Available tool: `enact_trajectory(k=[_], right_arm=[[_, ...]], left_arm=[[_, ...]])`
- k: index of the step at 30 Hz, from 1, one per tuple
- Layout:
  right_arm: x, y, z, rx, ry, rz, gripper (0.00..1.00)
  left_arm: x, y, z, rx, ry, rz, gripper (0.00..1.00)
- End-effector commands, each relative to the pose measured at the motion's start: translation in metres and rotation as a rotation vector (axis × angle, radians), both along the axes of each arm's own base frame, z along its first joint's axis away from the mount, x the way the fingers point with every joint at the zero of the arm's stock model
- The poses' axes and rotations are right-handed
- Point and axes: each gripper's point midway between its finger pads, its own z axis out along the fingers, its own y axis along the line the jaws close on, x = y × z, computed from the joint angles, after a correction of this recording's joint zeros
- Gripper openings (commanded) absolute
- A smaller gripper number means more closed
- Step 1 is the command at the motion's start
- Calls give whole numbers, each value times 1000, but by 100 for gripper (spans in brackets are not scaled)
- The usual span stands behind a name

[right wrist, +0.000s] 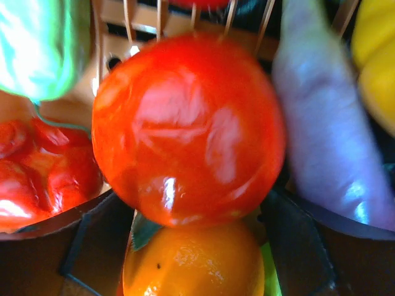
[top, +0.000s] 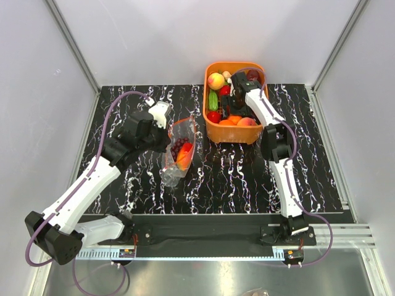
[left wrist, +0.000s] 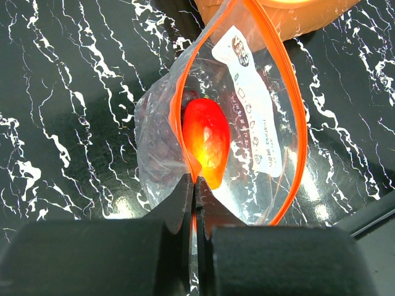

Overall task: Place the food in the zip-top bag and seal the zipper
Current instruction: Pick up the fake fruit from the bin.

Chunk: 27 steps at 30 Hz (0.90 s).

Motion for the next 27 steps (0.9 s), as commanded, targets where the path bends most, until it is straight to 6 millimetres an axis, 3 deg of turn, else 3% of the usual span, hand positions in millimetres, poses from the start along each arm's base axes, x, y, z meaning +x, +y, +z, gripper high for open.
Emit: enact_trajectory(k=[1, 3, 8, 11, 18, 23, 27], right_arm=[[7, 1, 11, 22, -31, 16, 82], [10, 4, 15, 38, -47, 24, 72], [17, 16, 33, 104, -106, 37, 34], [21, 28, 53, 184, -158, 53, 23], [8, 58, 121, 386, -258, 160, 13], [-9, 63, 161, 446, -334, 196, 11], [-17, 61, 182, 465, -369, 209, 10]], left_arm=[[7, 0, 19, -15, -59, 9, 0], [7, 0, 20, -15, -60, 8, 0], [8, 0, 19, -13, -60, 10, 0], [8, 1, 18, -12, -57, 12, 0], [7, 0, 19, -14, -60, 7, 0], [7, 0, 20, -16, -60, 6, 0], [7, 0, 20, -18, -60, 5, 0]])
